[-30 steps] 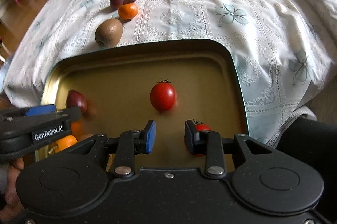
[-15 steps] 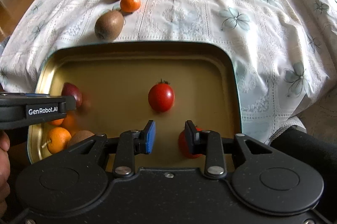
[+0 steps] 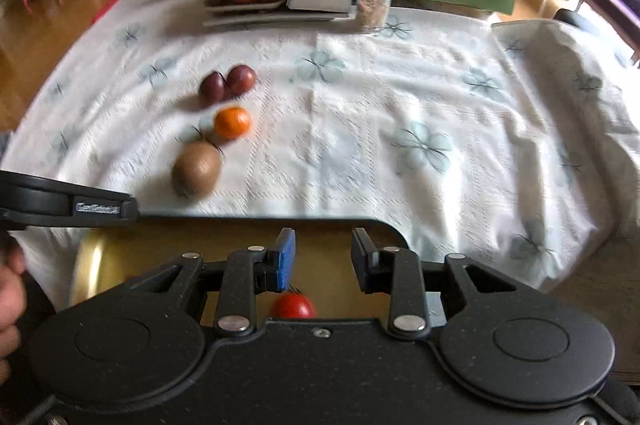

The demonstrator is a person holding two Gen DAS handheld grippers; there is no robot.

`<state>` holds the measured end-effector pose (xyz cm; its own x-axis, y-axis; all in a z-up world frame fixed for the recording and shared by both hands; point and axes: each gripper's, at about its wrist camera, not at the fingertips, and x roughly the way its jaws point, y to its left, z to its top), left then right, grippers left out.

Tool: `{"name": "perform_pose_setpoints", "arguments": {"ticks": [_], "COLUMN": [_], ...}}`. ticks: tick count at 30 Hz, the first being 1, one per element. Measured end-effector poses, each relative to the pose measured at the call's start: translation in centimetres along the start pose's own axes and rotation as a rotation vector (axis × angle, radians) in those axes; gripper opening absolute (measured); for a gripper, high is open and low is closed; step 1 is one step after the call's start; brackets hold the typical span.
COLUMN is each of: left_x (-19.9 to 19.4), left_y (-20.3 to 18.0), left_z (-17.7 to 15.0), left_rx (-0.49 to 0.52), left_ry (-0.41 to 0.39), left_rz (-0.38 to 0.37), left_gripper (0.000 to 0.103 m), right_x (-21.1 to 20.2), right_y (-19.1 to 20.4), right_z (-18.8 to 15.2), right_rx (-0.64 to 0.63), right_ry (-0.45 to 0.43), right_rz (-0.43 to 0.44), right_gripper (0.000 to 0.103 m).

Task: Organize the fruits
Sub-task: 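Move left gripper toward the dark red plums while right gripper approaches the brown kiwi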

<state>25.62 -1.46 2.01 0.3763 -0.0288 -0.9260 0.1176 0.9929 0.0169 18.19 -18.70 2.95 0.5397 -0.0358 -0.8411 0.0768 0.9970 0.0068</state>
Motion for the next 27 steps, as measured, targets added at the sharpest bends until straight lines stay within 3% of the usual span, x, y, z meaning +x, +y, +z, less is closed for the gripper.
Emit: {"name": "perform_pose_setpoints", "arguments": {"ticks": [3,8,16,27], "left_x": [0.8,2.8,6.4,5.1], "left_y": [0.5,1.3,4.3,7.5], "left_z": [2.1,4.7,5.7,6.4], "left_rx": [-0.015,-0.032,-0.116,-0.23], "left_ry": [-0.002,0.01,0.107,0.083], "left_rz": [0.005,0.053,0.098,0.055], "left_gripper": [0.043,0.044,0.044,0.044], "right_x": [0.6,2.0,5.1,8.7], "right_y": [-0.1,0.9,4.0,7.5], "right_z": [1.5,3.4,5.3,6.8], "right_rx": [0.033,0.046,0.037,0.05], "right_ry": [0.03,0.074,0.166,0.218], "right_rz": [0.071,0.111,0.147,0.071], "right_gripper": [0.042,0.042,0.043,0.042]}}
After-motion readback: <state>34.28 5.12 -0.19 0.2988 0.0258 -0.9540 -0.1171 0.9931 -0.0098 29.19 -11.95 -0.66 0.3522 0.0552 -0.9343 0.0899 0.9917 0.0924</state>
